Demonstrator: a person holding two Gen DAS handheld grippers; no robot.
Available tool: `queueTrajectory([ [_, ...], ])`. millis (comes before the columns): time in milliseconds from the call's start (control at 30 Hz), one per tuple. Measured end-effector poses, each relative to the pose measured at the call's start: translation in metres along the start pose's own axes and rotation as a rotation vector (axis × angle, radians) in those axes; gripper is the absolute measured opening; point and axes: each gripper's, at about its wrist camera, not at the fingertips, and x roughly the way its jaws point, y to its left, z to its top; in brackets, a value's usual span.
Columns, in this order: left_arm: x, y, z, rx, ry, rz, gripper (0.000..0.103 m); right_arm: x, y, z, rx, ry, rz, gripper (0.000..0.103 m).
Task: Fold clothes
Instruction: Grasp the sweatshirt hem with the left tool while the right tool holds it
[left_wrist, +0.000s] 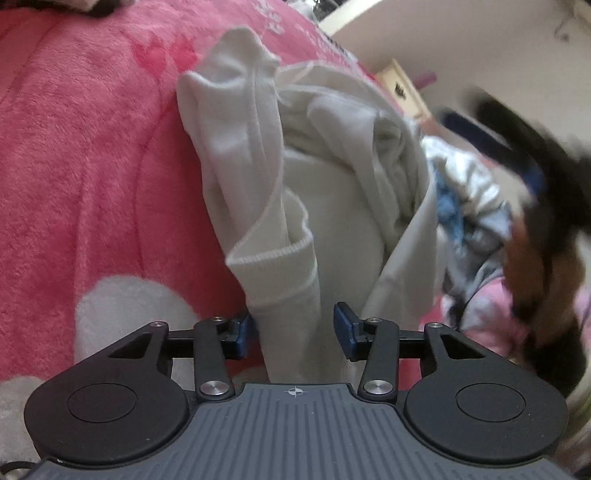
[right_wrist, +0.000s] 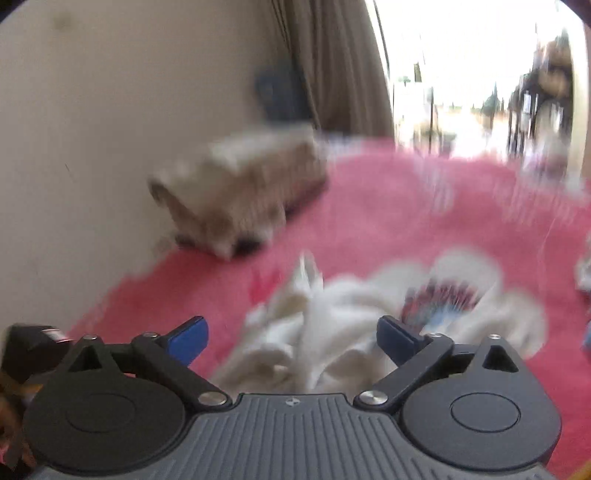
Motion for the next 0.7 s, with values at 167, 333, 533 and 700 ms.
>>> queueTrajectory([
  [167,0.007,-0.004,-0.004,0.016,0.009,0.077,0.012,0.060,-0.017,-0.001,0.047,0.203,-0.094,0.068],
  [333,-0.010,-0.004,0.000,0.033,-0.076,0.127,0.003,0.008,-0.036,-0.020,0.172,0.132,-0.112,0.032],
  [533,-0.050,-0.007,0.018,0.106,-0.210,0.124,0.002,-0.102,-0.035,-0.062,0.320,0.059,-0.127,0.030],
  [700,-0.076,-0.028,0.038,0.206,-0.296,0.058,0.002,-0.160,-0.023,-0.125,0.474,0.119,-0.096,0.030],
])
